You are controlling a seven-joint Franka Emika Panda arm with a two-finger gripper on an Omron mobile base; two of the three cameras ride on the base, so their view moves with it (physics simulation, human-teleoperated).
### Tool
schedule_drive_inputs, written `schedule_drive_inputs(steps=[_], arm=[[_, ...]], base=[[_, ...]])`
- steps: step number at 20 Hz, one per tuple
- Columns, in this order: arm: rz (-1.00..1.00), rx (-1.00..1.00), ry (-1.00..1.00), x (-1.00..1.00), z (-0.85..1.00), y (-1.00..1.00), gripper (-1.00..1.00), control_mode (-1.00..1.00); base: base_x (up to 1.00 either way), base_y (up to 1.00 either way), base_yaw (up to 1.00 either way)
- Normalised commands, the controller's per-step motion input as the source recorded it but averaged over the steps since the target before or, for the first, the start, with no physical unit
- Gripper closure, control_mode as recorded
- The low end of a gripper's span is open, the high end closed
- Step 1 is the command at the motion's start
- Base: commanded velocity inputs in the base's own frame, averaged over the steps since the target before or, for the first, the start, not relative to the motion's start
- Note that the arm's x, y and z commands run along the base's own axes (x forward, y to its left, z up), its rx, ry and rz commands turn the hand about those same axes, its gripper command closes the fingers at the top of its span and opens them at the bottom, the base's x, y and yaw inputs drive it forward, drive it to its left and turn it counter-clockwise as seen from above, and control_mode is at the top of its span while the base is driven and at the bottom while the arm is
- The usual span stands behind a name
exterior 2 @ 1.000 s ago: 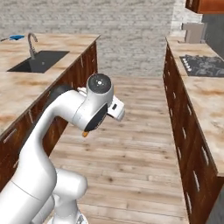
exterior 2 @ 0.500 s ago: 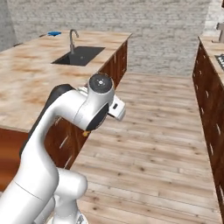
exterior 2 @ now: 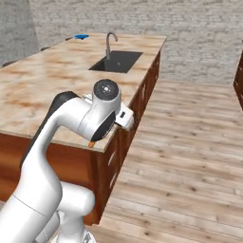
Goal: Take the fork and place it on the left side of the plate. Then take the spoon and place it on the right side of the plate. Make sure they're directly next to the plate.
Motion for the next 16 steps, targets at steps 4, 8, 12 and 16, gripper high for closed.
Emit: schedule_drive_inputs(steps=[4,8,12,16], arm=[[0.00,0.00,0.00,0.00,0.00,0.00,1.00,1.00],[0.00,0.00,0.00,0.00,0.00,0.00,1.00,1.00],[0.00,0.00,0.00,0.00,0.00,0.00,1.00,1.00],[0.00,0.00,0.00,0.00,0.00,0.00,1.00,1.00]], base=[[-0.02,1.00,0.00],[0.00,1.00,0.00],[0.00,1.00,0.00],[0.00,1.00,0.00]])
